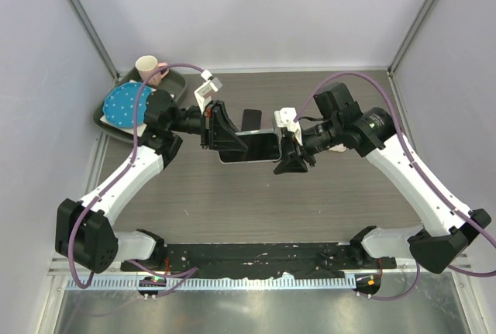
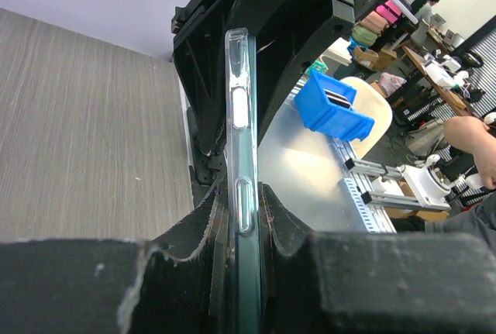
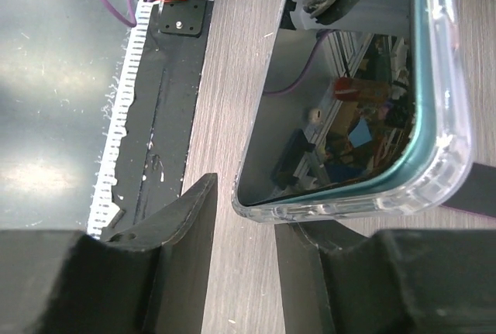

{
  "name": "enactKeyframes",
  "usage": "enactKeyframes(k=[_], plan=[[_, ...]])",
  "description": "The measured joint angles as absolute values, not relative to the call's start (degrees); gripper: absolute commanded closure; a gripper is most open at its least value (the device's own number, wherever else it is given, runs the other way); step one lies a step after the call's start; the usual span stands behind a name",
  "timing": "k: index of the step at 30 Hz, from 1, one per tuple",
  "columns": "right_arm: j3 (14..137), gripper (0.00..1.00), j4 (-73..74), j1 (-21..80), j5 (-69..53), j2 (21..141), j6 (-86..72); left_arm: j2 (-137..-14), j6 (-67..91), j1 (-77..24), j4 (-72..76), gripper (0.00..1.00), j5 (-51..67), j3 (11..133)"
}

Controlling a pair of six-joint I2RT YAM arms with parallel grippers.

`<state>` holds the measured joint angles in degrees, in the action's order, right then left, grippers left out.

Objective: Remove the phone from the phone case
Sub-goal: Remove the phone case from the phone.

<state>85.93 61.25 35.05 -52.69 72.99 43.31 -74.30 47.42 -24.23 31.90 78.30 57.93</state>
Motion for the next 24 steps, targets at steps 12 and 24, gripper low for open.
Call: enactKeyframes(k=[12,24], plan=[[83.22,0.8,55.75,34.37,-52.88,72.73,36.25,-74.24,46.19,-23.7,31.44,1.0,78.28,57.6],[85.65,0.93,59.05,34.28,-55.61,73.82,41.32,-74.11,46.37,-24.05,32.77,1.0,78.7,57.14]])
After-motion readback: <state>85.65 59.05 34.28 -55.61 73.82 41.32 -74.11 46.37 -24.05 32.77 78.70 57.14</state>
